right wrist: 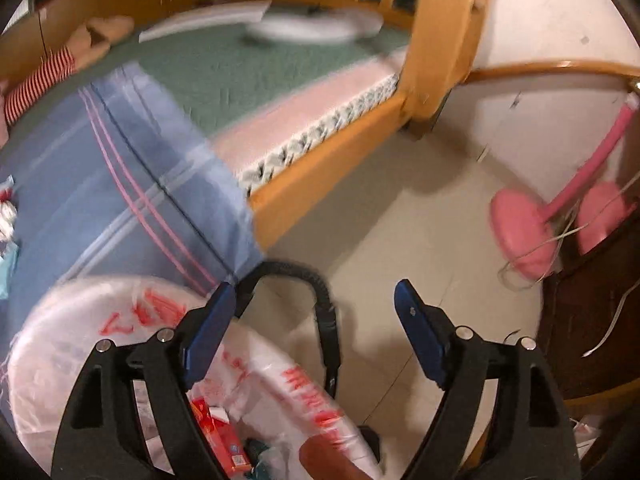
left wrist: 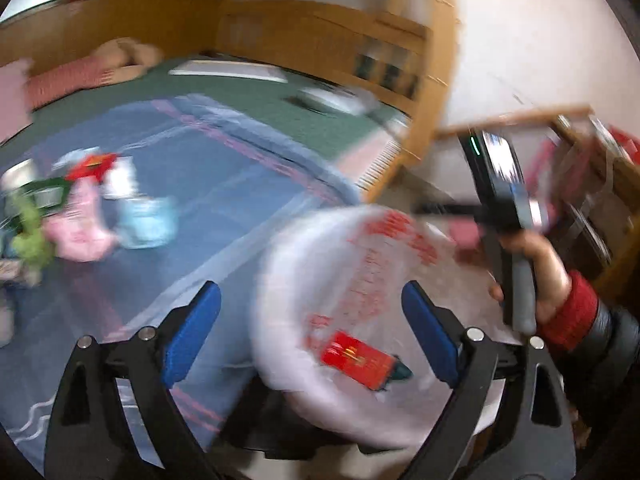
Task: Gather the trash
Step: 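Carry the red box and clear bag to the basket and release both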
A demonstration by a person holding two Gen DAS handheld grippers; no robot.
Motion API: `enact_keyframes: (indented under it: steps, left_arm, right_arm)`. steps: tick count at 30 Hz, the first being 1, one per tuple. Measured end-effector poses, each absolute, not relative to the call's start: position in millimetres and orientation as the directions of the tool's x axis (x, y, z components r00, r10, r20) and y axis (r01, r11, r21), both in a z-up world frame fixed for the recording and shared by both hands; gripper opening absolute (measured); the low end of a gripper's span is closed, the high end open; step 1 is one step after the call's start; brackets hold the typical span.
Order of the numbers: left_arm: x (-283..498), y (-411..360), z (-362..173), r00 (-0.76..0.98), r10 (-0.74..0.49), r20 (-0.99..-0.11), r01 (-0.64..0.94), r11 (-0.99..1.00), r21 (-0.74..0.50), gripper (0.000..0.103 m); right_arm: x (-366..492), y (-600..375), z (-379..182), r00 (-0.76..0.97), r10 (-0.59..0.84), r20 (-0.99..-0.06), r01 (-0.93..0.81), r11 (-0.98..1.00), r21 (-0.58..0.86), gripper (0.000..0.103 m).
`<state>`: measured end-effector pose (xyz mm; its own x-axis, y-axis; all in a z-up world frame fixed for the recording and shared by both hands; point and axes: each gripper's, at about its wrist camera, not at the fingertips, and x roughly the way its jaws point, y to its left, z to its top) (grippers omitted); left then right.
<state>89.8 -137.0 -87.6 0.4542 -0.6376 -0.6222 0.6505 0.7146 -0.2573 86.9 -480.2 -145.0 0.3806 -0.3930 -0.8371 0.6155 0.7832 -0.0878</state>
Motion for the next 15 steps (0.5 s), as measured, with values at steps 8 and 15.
enact_keyframes:
  steps: [8, 15]
  left_arm:
    - [150, -9, -106, 0.610, -0.510, -0.606, 0.254, 0.851, -0.460, 0.094]
    - [150, -4, -103, 0.619, -0.508, -0.599, 0.267, 0.853, -0.448, 0.094]
  right_arm:
    - [66, -486, -114, 0.508, -0.453, -0.733, 0.667, 0.745, 0.001, 0.080]
    - [91, -502, -152, 0.358, -0.249, -0.900, 0.618, 0.785, 0.029, 0.080]
